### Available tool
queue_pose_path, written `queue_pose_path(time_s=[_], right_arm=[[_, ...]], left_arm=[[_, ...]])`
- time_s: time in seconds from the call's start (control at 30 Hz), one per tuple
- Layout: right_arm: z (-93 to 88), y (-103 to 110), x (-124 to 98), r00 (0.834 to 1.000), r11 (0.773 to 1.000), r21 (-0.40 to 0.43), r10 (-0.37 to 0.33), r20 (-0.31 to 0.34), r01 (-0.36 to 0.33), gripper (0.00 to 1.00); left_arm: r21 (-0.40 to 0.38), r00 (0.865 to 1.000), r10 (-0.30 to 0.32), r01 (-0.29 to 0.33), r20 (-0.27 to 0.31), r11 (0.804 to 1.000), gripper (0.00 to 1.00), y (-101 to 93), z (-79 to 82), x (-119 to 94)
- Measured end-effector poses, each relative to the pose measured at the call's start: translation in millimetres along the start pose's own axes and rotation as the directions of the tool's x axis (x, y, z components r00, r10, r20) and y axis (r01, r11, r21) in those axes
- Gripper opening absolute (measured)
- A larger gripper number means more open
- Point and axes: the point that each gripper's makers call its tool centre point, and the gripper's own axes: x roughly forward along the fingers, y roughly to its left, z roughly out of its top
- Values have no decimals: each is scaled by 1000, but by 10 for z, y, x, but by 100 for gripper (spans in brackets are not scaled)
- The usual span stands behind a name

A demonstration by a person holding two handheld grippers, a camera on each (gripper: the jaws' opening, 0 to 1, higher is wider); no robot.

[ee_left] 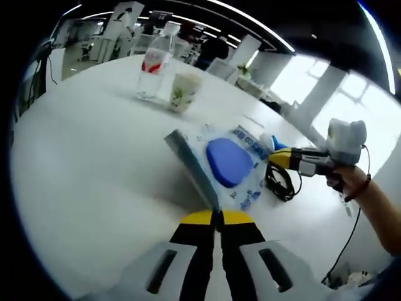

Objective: Arrange the tabletop items into an orderly group along one side of the table until the central work area is clear of visible clutter.

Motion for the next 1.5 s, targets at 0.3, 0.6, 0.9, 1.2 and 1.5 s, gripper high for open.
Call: queue_pose_path(time_s=[0.3, 0.6, 0.9, 1.2, 1.5], right_arm=[[12, 38, -239, 1000, 999, 33, -16, 13, 15, 0], [23, -4, -385, 999, 996, 85, -41, 17, 39, 0], [18, -109, -400, 997, 985, 162, -68, 34, 62, 0], [33, -203, -306, 994, 983, 160, -101, 36, 94, 0], [26, -357, -143, 990, 981, 137, -141, 18, 137, 0]], left_arm=[[-4, 998, -3, 3, 63, 1000, 0, 96, 318, 62], [30, 993, -49, 46, 104, 998, 0, 65, 615, 248], [38, 992, -82, 78, 99, 996, 0, 82, 837, 562], [27, 993, -70, 67, 96, 997, 1, 161, 972, 908], [23, 992, -63, 61, 110, 998, 0, 192, 1128, 1212]])
